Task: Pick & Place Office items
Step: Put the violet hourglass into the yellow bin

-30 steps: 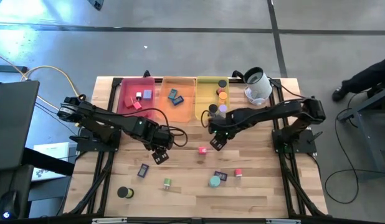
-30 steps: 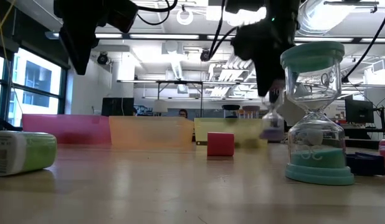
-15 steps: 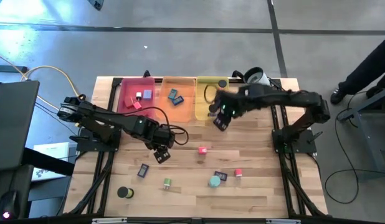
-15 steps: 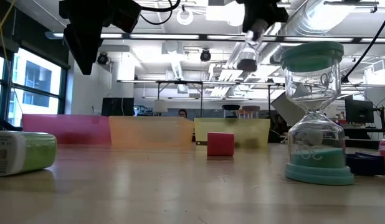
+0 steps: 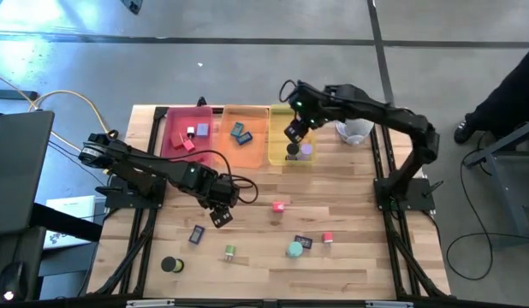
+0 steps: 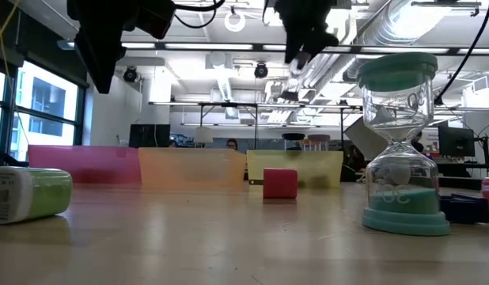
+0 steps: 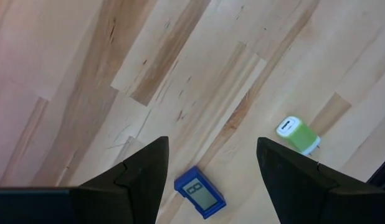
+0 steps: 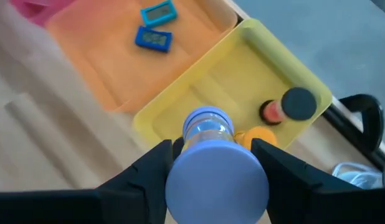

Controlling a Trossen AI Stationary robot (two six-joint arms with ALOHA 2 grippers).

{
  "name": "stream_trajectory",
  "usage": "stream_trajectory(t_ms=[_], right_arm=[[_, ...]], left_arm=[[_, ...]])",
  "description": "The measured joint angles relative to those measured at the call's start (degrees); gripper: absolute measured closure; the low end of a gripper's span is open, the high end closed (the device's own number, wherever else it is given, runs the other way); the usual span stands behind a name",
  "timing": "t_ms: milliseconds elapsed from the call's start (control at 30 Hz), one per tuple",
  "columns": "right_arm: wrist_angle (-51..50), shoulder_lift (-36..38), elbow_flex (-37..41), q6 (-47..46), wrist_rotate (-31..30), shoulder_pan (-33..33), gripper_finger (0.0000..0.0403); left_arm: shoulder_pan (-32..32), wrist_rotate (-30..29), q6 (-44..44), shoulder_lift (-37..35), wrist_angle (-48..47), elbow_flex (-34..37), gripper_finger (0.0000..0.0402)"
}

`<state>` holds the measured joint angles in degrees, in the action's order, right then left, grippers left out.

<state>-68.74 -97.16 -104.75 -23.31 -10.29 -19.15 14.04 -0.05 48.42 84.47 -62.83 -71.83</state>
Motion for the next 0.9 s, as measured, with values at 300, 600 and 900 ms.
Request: stream_trajectory(t_ms=[300,600,900], right_arm=[[9.57,-10.12,0.00,5.83,1.62,-6.26,0.0217],[9.50,-18.35,0.00,5.10,1.47,-10.81,0.0217],[9.58,-20.47,0.00,3.22,3.09,-12.68,0.0217]], left_arm=[[-0.04,-0.02,-0.39,0.00,-0.17,0.00,0.0165],[-0.04,-0.02,-0.16,0.00,-3.84,0.00,0.0165],[-0.09,-2.05,-1.17,0.00,-3.80,0.00,0.0165]])
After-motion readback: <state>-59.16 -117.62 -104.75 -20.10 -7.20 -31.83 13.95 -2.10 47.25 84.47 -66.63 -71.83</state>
